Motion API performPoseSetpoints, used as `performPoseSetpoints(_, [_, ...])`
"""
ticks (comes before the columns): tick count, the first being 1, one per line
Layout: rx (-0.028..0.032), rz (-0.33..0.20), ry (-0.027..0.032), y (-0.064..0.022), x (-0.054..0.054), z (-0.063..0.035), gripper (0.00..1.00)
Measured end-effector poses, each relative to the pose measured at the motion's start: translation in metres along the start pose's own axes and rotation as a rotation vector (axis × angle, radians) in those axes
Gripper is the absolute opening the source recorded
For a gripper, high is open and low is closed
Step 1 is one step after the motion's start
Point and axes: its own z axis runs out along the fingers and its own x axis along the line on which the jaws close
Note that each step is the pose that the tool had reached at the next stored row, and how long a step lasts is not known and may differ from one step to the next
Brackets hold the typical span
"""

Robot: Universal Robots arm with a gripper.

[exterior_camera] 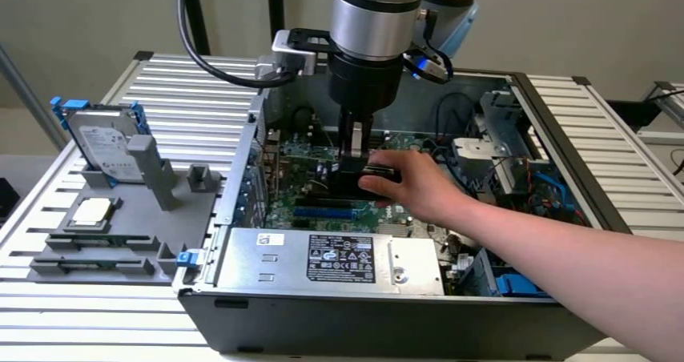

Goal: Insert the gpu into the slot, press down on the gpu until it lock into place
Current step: 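Insert the gpu into the slot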

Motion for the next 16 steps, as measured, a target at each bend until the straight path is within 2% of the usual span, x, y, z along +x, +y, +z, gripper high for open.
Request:
performPoseSetpoints(5, [0.0002, 0.0, 0.0037, 0.0, 0.0, 0.0, 0.27])
performPoseSetpoints(6, [0.0002, 0.0, 0.0045, 0.0, -0.0001, 0.0, 0.34])
performPoseSetpoints(16, [0.0004, 0.001, 0.012, 0.0, -0.0002, 0.0, 0.32])
